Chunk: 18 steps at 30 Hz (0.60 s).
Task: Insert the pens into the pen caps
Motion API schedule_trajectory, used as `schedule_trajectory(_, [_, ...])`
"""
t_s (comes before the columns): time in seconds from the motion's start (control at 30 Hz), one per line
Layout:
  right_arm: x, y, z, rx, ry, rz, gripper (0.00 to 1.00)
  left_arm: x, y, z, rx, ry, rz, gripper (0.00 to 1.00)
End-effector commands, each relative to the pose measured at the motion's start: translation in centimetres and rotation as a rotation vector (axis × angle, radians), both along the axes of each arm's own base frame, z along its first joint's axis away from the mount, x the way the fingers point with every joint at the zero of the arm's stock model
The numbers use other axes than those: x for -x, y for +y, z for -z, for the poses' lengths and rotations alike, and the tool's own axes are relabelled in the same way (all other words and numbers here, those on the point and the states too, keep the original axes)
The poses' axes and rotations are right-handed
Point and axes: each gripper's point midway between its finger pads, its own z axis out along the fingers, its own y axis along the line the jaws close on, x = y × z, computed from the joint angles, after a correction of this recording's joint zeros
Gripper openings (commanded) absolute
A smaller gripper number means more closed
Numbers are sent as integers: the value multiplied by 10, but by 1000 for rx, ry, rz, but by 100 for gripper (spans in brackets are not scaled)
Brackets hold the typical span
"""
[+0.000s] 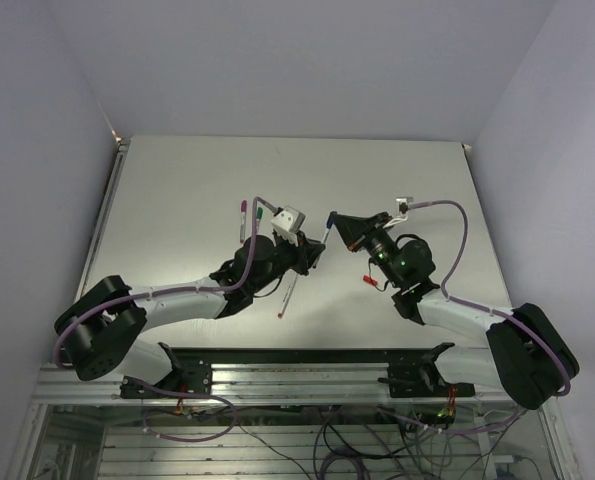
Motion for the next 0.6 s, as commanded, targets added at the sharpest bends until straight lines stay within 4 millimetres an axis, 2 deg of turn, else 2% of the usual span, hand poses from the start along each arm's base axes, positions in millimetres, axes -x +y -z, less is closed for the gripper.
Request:
schedule_trajectory(0.0, [24,19,72,199,189,-124,0,-34,24,-104,248,-203,-147,7])
schedule_trajectory(0.17, [31,28,92,269,231,-151,0,-50,37,-120,294,-227,-186,7])
schedule_trajectory(0.37, [36,39,117,337,298,-183,0,-56,33,-130,327,-236,-154,7])
schedule_trajectory(0.57, [25,42,113,356,282,-154,0,-53,21,-122,325,-204,-95,7])
